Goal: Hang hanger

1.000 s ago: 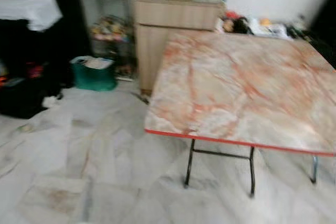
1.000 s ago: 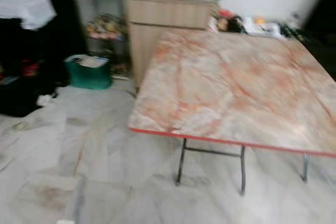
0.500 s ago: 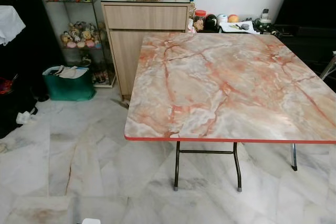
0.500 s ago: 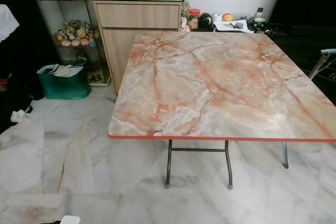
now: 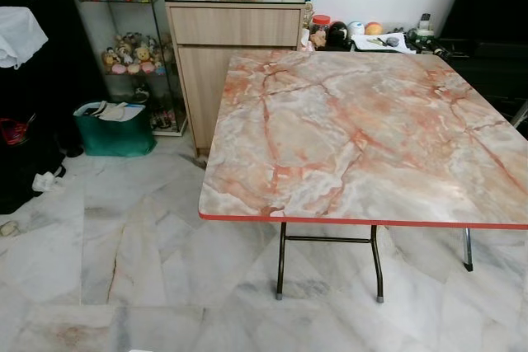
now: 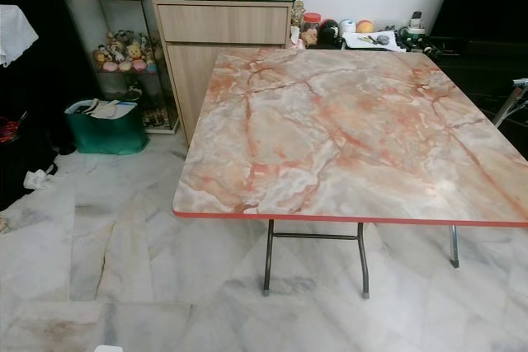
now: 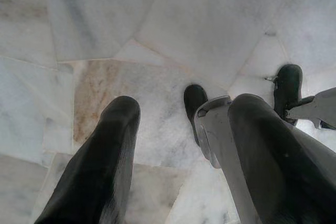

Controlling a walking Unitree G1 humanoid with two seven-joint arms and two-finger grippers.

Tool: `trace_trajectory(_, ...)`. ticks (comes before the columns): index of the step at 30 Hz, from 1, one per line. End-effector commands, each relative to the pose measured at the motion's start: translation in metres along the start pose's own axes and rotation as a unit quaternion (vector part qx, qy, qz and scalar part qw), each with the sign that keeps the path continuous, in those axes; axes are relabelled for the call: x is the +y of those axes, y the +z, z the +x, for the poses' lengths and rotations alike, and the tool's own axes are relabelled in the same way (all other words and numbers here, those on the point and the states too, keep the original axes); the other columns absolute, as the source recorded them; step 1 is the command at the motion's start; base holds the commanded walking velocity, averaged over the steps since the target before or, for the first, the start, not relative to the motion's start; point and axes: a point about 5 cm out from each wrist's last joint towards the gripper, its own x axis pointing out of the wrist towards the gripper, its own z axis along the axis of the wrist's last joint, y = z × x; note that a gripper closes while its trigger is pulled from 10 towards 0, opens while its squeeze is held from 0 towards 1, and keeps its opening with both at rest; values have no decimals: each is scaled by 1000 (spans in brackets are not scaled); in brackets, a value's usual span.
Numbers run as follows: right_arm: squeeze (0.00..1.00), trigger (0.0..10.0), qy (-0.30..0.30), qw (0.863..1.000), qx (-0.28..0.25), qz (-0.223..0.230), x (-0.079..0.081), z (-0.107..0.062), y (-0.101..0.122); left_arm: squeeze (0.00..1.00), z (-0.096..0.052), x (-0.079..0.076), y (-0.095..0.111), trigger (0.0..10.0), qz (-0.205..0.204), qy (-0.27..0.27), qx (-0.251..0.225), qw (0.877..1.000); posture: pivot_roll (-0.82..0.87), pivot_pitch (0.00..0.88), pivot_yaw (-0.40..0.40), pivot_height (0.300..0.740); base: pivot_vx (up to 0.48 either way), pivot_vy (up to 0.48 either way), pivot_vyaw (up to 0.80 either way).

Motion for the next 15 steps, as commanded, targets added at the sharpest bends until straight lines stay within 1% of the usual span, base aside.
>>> trace_trajectory(1,0,10000,28,997,-54,-40,24,7,65,0,-5,15,-6,10000,-79,46,-32,995,159,123,-74,740,0,0,0)
trace_trajectory(12,0,10000,32,997,-50,-39,24,7,65,0,-5,14,-3,10000,-88,49,-53,993,161,105,-74,740,0,0,0)
trace_trajectory(14,0,10000,34,998,-49,-38,24,7,65,0,-5,15,-2,10000,-91,55,-61,993,161,101,-72,740,0,0,0)
trace_trajectory(15,0,10000,35,998,-48,-37,25,7,65,0,-6,19,4,10000,-95,67,-87,989,162,96,-72,740,0,0,0)
